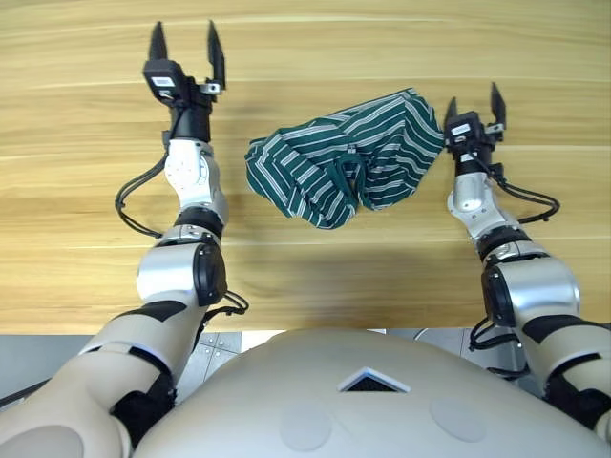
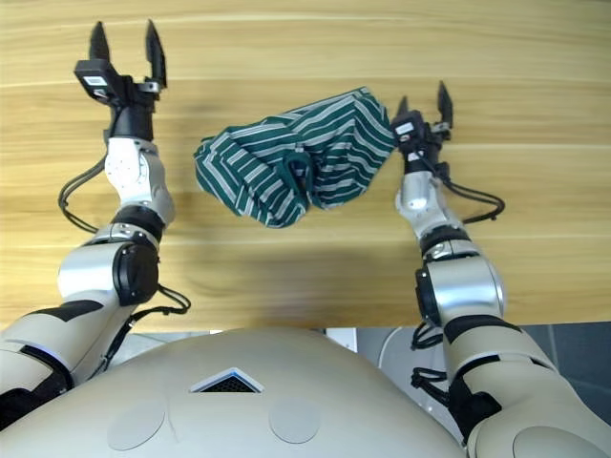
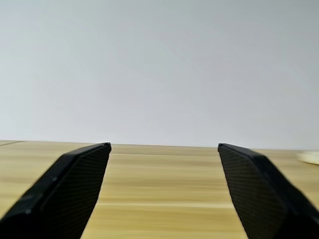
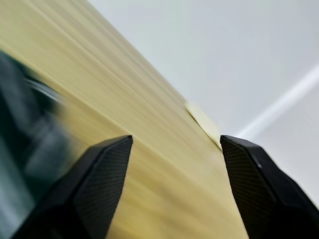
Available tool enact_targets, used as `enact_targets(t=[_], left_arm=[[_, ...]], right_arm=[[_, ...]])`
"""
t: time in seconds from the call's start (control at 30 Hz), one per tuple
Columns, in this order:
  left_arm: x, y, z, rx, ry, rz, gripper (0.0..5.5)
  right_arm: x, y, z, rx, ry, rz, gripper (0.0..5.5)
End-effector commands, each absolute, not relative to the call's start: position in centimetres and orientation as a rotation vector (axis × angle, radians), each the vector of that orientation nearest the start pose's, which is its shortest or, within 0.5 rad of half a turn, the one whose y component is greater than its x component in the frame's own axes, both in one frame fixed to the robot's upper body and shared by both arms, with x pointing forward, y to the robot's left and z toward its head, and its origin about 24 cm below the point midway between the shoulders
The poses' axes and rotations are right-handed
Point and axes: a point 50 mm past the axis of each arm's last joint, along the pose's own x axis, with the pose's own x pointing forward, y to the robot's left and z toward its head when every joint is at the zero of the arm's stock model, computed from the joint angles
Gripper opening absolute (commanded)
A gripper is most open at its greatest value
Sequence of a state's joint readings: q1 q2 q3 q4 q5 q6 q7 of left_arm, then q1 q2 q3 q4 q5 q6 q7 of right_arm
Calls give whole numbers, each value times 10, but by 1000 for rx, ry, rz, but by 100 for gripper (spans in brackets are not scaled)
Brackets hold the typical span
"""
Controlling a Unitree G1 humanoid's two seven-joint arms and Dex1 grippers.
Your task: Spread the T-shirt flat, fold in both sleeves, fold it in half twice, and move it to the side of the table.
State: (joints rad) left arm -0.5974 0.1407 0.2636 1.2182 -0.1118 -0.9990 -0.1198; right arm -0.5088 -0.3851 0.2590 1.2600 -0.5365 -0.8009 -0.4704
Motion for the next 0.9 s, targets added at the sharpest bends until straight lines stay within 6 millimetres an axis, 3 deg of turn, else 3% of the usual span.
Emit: enact_targets(t=[0.03,0.17,0.33,0.5,0.67,0.9], left_arm=[[325,212,48,-12,-366,247,400],[324,220,47,-1,-353,317,400],[326,214,47,-8,-349,317,400],[327,209,48,-17,-353,307,400],[327,202,45,-27,-343,294,400],[327,198,42,-28,-322,280,400]], right_arm=[[280,-210,-9,-985,-184,456,325],[266,-230,0,-1063,-210,565,325],[278,-234,19,-1164,-242,612,325],[287,-234,16,-1334,-161,737,325],[284,-220,9,-1388,-180,866,325],[289,-190,8,-1315,-280,835,325]])
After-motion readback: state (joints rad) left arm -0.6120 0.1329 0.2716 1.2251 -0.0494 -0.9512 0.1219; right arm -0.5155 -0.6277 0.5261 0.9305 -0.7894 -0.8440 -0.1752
